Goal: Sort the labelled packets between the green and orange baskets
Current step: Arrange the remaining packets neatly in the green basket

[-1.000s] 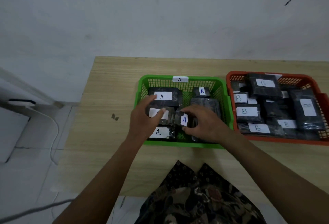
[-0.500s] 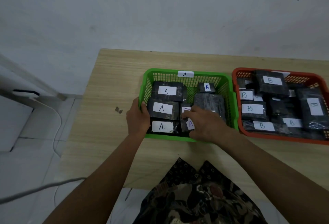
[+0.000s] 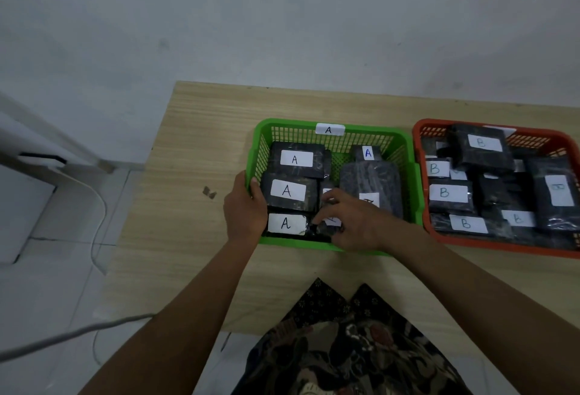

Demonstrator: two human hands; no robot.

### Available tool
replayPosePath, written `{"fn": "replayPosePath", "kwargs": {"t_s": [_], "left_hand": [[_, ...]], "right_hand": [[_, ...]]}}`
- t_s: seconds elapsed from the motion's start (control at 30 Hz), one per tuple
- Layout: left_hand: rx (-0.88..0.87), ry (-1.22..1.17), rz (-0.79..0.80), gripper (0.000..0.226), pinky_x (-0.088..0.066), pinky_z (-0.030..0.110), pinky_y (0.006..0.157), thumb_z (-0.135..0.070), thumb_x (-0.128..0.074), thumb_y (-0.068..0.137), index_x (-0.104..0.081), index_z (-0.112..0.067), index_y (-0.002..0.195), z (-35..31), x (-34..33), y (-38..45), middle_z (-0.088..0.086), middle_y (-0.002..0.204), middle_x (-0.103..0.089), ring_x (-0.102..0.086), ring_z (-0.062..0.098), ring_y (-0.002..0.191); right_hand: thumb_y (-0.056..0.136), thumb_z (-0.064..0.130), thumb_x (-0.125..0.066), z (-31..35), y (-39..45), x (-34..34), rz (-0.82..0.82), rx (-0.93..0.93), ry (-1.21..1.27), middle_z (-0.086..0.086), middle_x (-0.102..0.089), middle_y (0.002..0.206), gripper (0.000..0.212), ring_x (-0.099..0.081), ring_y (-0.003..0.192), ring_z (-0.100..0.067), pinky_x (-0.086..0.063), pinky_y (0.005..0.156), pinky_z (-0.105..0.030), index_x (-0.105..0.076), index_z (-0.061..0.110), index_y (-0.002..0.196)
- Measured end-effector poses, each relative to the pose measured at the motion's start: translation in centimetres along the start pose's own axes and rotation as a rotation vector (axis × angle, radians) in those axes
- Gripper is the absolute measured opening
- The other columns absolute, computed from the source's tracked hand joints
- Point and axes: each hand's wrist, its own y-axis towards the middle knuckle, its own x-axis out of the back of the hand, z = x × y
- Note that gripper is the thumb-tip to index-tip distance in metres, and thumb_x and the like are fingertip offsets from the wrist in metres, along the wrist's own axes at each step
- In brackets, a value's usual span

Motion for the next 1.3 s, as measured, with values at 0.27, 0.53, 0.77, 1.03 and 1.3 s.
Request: {"fn": "replayPosePath", "kwargs": {"t_s": [0.27,0.53,0.77,1.03,1.3], "left_hand": [[0.001,0.004,-0.011,0.022,-0.048,0.039,0.061,-0.022,-0.042,0.100,-0.058,-0.012,0.111,0.1,-0.2,0.1,0.013,0.081,-0.068,-0.062,0.033,0.071],[0.017,0.020,-0.001,0.023,-0.040,0.032,0.060,-0.022,-0.041,0.101,-0.058,-0.011,0.112,-0.1,-0.2,0.0,0.013,0.081,-0.068,-0.061,0.031,0.070],[0.017,0.038,0.005,0.024,-0.037,0.031,0.060,-0.022,-0.041,0.101,-0.058,-0.011,0.113,-0.2,-0.2,0.1,0.013,0.082,-0.068,-0.061,0.032,0.070],[0.031,0.022,0.010,0.024,-0.042,0.033,0.062,-0.024,-0.040,0.101,-0.057,-0.013,0.114,-0.1,-0.3,0.0,0.011,0.083,-0.069,-0.063,0.032,0.074],[0.040,0.055,0.027,0.025,-0.036,0.031,0.063,-0.023,-0.041,0.100,-0.056,-0.012,0.117,-0.5,-0.3,0.3,0.016,0.089,-0.070,-0.063,0.038,0.081]], "right_hand": [[0.079,0.024,-0.076,-0.5,0.5,0.6,0.018,-0.045,0.080,0.000,-0.048,0.135,0.068,-0.048,0.111,-0.016,-0.039,0.085,-0.026,-0.041,0.028,0.136],[0.076,0.040,-0.080,-1.0,1.1,0.3,0.018,-0.087,0.075,-0.001,-0.041,0.150,0.087,-0.040,0.135,-0.022,-0.038,0.107,-0.032,-0.034,0.027,0.149],[0.086,0.028,-0.072,-1.5,1.2,-0.2,-0.033,-0.132,0.062,-0.004,-0.053,0.140,0.059,-0.051,0.125,-0.020,-0.044,0.104,-0.034,-0.050,0.021,0.140],[0.092,0.041,-0.059,-1.8,0.9,-1.1,-0.091,-0.122,-0.202,0.001,-0.057,0.136,0.049,-0.053,0.123,-0.023,-0.032,0.103,-0.041,-0.050,0.028,0.139],[0.094,0.038,-0.054,-1.6,0.5,-2.5,-0.107,-0.107,-0.271,0.005,-0.040,0.146,0.057,-0.030,0.135,-0.019,-0.024,0.107,-0.042,-0.040,0.023,0.147]]}}
